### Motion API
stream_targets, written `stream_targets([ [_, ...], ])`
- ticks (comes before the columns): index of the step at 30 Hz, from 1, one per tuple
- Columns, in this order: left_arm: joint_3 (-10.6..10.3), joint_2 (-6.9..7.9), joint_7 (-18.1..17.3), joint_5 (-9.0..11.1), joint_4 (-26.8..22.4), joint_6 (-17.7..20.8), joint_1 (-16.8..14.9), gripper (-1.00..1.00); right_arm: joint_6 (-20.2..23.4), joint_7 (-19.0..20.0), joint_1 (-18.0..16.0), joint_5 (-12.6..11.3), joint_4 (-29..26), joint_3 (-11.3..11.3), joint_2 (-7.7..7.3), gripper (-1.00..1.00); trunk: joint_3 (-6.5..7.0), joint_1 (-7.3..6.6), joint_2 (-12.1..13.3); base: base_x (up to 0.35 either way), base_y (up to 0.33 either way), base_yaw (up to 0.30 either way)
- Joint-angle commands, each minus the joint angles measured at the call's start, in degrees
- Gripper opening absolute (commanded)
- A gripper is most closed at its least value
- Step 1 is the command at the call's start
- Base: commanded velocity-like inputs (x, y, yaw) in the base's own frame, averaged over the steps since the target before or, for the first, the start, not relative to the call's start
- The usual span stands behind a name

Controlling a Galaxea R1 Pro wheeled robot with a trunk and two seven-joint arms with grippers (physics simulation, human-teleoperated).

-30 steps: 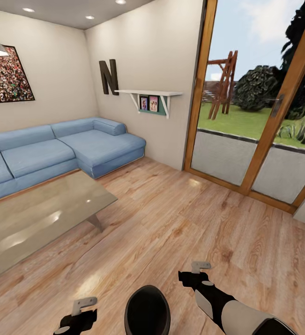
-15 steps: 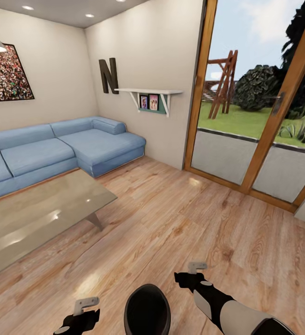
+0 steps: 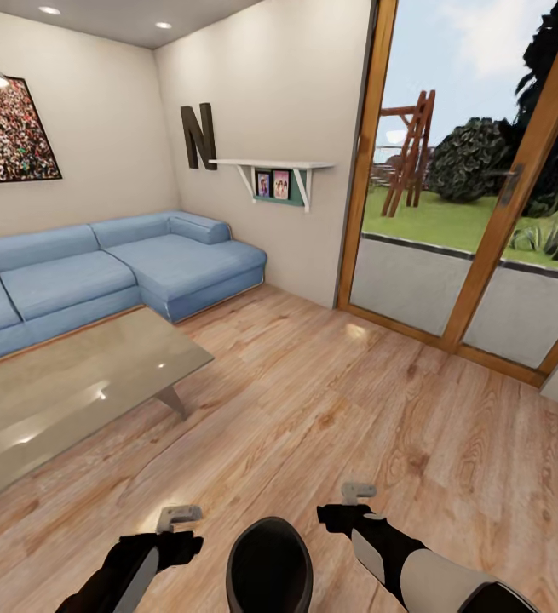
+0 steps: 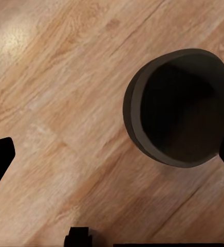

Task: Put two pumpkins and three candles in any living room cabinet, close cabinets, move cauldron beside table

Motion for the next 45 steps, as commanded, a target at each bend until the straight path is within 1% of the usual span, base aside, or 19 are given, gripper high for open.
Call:
stream_targets([
  [1, -0.2, 0.06, 0.7, 0.6, -1.1, 1.3, 0.0, 1.00, 0.2, -0.3, 0.0, -0.4, -0.1, 0.5, -0.01, 1.00, -0.24, 0.22, -0.4, 0.000, 0.000, 0.000],
  [3, -0.2, 0.00, 0.8, 0.6, -2.4, 2.4, -0.1, 1.00, 1.1, -0.4, 0.0, -0.5, -0.1, 0.5, -0.01, 1.00, -0.60, 0.66, -1.2, 0.000, 0.000, 0.000],
  [6, -0.2, -0.11, 0.8, 0.7, -3.0, 3.1, -0.1, 1.00, 5.6, -0.4, 0.0, -0.5, -0.2, 0.5, 0.05, 1.00, -1.14, 1.32, -2.5, 0.000, 0.000, 0.000],
  [9, -0.2, -0.18, 0.7, 0.7, -3.2, 3.3, -0.1, 1.00, 8.7, -0.4, 0.0, -0.7, -0.5, 0.4, 0.24, 1.00, -1.68, 1.98, -3.7, 0.000, 0.000, 0.000],
  [12, -0.1, -0.22, 0.7, 0.7, -3.2, 3.4, -0.1, 1.00, 10.2, -0.5, 0.0, -0.9, -1.5, 0.3, 0.73, 1.00, -2.21, 2.64, -4.9, 0.000, 0.000, 0.000],
  [14, -0.2, -0.58, 0.8, 0.6, -3.2, 3.4, -0.1, 1.00, 10.6, -0.5, 0.0, -1.0, -1.7, 0.3, 0.96, 1.00, -2.57, 3.08, -5.7, 0.000, 0.000, 0.000],
  [18, -0.3, -2.55, 1.2, 0.2, -2.9, 3.5, -0.1, 1.00, 11.1, -0.6, 0.0, -1.0, -1.8, 0.3, 1.21, 1.00, -3.29, 3.96, -7.3, 0.000, 0.000, 0.000],
  [21, -0.3, -3.15, 1.4, 0.0, -2.7, 3.5, -0.1, 1.00, 12.1, -0.5, 0.0, -1.0, -1.8, 0.3, 1.29, 1.00, -3.83, 4.62, -8.5, 0.000, 0.000, 0.000],
  [45, -0.6, -3.51, 1.4, 0.1, -2.2, 3.2, -0.1, 1.00, 11.7, -0.3, 0.0, -1.0, -1.8, 0.3, 2.22, 1.00, -8.14, 9.89, -18.1, 0.000, 0.000, 0.000],
])
